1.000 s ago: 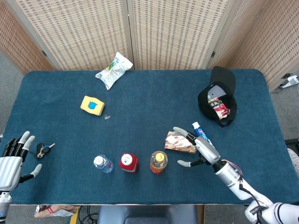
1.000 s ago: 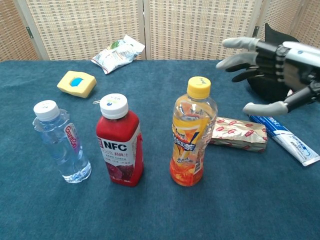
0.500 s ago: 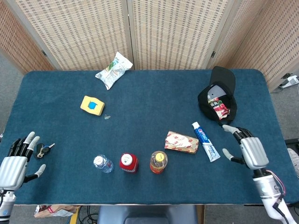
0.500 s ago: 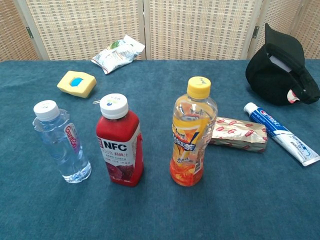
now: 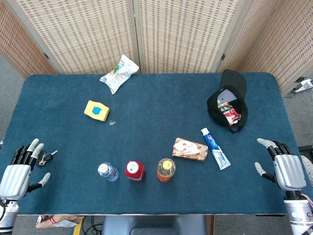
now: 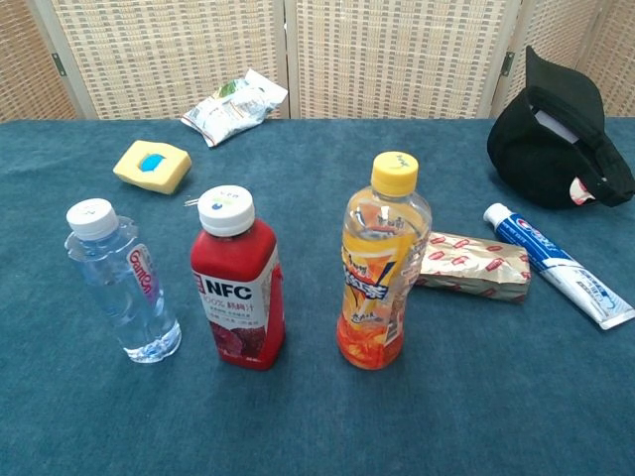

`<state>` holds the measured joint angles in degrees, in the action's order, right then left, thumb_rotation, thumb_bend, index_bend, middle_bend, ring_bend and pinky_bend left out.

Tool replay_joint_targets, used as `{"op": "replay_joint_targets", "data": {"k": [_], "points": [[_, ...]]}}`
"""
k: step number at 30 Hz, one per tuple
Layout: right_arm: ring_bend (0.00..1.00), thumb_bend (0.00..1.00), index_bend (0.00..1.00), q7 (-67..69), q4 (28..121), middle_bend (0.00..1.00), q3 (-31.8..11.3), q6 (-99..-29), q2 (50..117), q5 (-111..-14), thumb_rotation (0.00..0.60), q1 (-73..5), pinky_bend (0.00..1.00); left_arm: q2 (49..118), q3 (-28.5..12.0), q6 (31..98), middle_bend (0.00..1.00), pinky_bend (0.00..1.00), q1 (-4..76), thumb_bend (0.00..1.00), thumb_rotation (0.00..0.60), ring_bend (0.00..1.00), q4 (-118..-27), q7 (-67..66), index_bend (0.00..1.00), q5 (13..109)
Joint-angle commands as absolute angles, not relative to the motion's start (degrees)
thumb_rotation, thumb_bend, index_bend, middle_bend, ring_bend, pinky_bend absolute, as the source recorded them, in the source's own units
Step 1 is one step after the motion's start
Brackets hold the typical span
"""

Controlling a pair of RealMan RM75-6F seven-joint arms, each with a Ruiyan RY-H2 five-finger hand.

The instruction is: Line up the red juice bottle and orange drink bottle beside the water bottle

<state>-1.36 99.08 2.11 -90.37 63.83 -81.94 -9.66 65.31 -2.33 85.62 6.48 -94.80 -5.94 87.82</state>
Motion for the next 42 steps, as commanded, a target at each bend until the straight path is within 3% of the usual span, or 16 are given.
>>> {"op": "replay_joint_targets", "data": {"k": [1, 28, 42], "points": [[0.21, 0.32, 0.24, -1.7, 99.8, 0.28, 1.8, -90.3, 63.6, -82.6, 0.6, -9.0, 0.25, 65.5, -2.2, 85.7, 0.0, 0.02, 6.4, 0.24, 0.6, 0.0, -94.6, -5.8, 0.0, 87.9], [0.21, 0.32, 0.24, -2.9, 102.7, 0.28, -0.5, -85.1, 62.5, -80.9, 0.6, -6.5, 0.25, 65.9, -2.0, 85.8, 0.0, 0.02, 6.3, 0.24, 0.6, 0.0, -93.9, -5.7, 0.0, 88.0], [0.21, 0.32, 0.24, -3.0, 102.7, 0.28, -1.5, -85.7, 62.8, -82.4, 0.6, -5.4, 0.25, 65.7, -2.1, 85.6, 0.0, 0.02, 6.4, 0.24, 0.6, 0.0, -93.9, -5.8, 0.0, 88.0]]}}
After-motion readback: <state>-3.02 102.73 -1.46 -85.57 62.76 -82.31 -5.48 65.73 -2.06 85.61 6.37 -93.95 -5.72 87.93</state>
